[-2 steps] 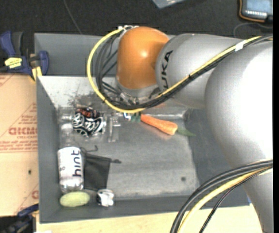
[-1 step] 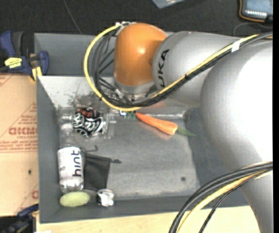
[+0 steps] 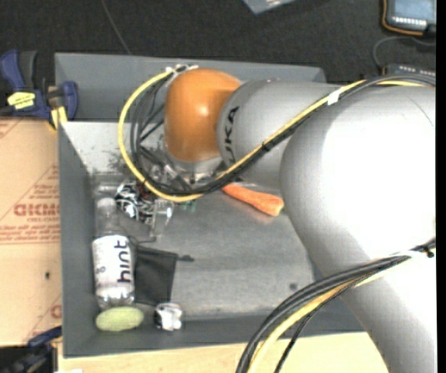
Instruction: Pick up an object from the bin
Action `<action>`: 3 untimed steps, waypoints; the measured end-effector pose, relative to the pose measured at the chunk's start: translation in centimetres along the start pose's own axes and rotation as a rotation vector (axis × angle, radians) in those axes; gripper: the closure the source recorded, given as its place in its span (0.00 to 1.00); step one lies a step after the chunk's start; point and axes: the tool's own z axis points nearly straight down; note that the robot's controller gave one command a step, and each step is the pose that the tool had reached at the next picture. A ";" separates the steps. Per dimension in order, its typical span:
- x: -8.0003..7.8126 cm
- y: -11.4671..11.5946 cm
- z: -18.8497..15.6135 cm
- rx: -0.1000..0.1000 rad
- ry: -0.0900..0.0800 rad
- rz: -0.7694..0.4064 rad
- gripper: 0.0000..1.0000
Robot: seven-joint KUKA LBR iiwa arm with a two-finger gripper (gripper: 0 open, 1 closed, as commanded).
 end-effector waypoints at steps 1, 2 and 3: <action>1.1 0.7 0.5 0.000 -0.002 0.214 1.00; 1.1 0.7 0.5 0.000 -0.002 0.214 1.00; 1.1 0.7 0.2 0.000 -0.001 0.214 1.00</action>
Offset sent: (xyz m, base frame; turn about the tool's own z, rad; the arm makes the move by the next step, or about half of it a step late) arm 0.0000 0.0000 0.0000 0.0000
